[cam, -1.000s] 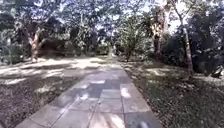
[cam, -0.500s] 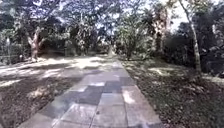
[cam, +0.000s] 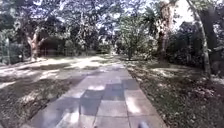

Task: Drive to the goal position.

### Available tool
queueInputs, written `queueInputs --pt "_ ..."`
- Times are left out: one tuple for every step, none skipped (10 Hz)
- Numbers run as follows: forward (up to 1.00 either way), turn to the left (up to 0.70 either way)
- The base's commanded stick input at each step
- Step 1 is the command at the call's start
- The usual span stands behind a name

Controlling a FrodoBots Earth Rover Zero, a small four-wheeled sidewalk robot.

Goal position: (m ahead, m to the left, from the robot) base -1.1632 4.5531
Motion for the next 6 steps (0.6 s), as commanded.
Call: queueInputs --pt "0.50 0.00" --pt "0.50 0.00" --pt "0.50 0.00" --pt "0.50 0.00" --pt "0.50 0.00" --pt "0.50 0.00"
